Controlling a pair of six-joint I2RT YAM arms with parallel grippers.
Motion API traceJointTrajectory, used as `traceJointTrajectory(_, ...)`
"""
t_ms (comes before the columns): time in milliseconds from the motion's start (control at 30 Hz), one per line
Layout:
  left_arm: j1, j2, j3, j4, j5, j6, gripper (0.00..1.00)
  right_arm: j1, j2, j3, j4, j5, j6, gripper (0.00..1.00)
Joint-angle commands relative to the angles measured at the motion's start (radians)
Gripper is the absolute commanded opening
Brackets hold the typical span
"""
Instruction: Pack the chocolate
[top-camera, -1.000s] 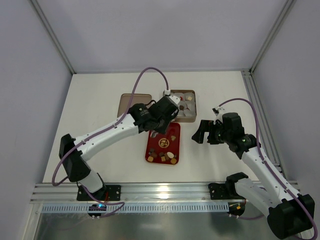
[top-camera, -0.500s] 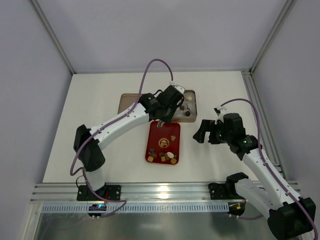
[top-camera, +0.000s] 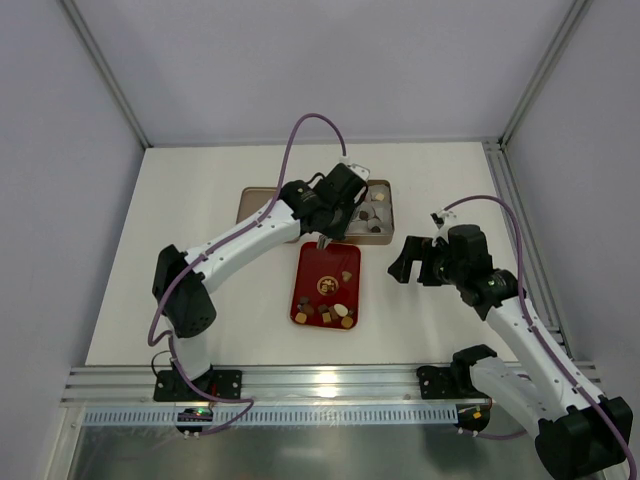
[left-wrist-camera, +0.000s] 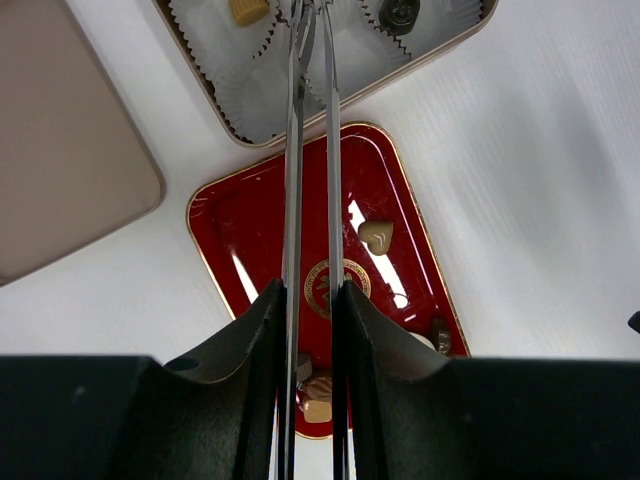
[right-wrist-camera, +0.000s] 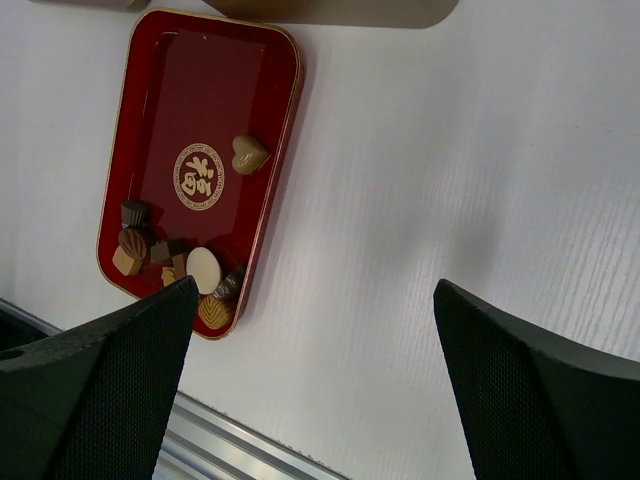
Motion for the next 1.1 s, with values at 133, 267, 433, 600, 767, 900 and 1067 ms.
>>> traceJointTrajectory(133, 0.001, -0.025, 0.027, 0.037, 0.021, 0.015, 0.29, 0.007, 0.018, 0.056, 0.036, 0.03, 0.022, 1.0)
traceJointTrajectory(267, 0.001, -0.036, 0.026, 0.034, 0.024, 0.016, 0.3, 0.007, 0.021, 0.059, 0.039, 0.035, 0.024, 1.0)
traceJointTrajectory(433, 0.001, -0.059, 0.017, 0.026, 0.046, 0.013, 0.31, 0.007, 0.028, 0.053, 0.044, 0.042, 0.021, 1.0)
traceJointTrajectory(600, 0.001, -0.114, -0.038, 0.02, 0.075, 0.002, 0.33, 0.007, 0.035, 0.05, 0.048, 0.041, 0.018, 1.0)
traceJointTrajectory(767, 0.001, -0.217, -0.123, 0.019, 0.11, -0.007, 0.36, 0.007, 0.039, 0.047, 0.055, 0.042, 0.018, 1.0)
traceJointTrajectory(900, 0.0, -0.295, -0.197, -0.003, 0.161, -0.015, 0.38, 0.007, 0.045, 0.045, 0.056, 0.038, 0.018, 1.0)
traceJointTrajectory(1067, -0.012, -0.387, -0.305, -0.041, 0.184, -0.018, 0.4, 0.007, 0.047, 0.044, 0.058, 0.035, 0.021, 1.0)
